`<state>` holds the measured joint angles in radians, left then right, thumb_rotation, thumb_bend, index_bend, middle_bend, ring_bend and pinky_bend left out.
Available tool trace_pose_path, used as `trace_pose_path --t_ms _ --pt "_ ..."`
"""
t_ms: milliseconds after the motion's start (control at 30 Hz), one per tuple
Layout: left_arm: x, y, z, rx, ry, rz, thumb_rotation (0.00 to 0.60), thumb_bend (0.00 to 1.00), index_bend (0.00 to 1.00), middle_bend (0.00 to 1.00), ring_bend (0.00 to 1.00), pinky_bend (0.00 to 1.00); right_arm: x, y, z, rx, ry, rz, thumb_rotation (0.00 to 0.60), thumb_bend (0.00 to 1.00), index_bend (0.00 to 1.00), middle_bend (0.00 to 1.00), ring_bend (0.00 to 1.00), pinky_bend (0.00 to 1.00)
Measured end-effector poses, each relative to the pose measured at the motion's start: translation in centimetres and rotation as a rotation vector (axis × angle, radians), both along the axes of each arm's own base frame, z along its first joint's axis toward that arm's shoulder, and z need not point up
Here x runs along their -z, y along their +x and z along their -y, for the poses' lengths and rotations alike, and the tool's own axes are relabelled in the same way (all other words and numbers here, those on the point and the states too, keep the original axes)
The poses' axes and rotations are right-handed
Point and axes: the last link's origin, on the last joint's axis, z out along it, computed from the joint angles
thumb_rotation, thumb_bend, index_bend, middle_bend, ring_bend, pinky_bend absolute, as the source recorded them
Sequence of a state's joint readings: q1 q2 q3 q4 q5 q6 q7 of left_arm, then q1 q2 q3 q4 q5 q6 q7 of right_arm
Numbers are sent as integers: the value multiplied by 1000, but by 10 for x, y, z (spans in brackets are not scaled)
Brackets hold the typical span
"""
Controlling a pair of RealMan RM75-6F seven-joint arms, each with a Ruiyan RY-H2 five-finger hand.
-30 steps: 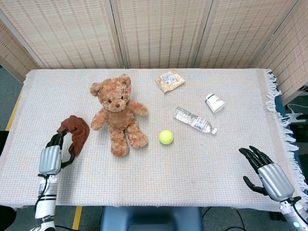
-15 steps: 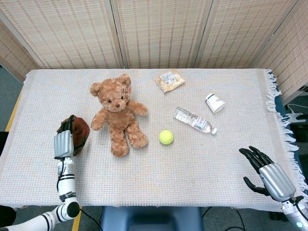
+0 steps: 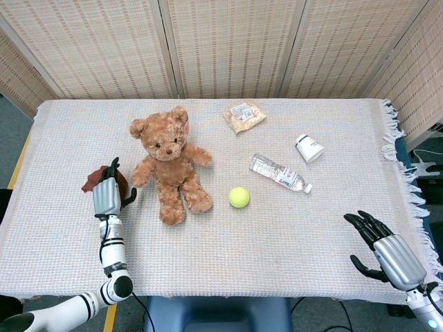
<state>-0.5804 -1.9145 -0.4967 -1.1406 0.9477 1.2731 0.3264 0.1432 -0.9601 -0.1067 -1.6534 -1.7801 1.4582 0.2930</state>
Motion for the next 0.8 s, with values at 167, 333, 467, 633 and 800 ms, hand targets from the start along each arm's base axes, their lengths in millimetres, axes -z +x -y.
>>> trace_pose_path --t_ms 167,333,467,633,800 --pt "0 7 -4 -21 -1 3 600 335 79 164 103 288 0 0 -1 -2 11 0 600 295 2 79 0 165" --pt "1 13 -3 -49 -21 -1 600 335 92 167 103 294 0 1 -2 -1 19 5 600 295 2 79 0 165" --pt "1 20 -2 -56 -38 6 600 335 92 164 103 294 -2 2 -2 -5 20 20 600 295 3 79 0 165" --pt "0 30 4 -55 -70 15 600 335 77 151 103 293 -5 3 -3 -9 17 37 600 295 2 79 0 165" --pt "-3 37 7 -56 -86 22 600 333 57 143 103 293 -5 3 -3 -11 19 41 600 296 2 79 0 165"
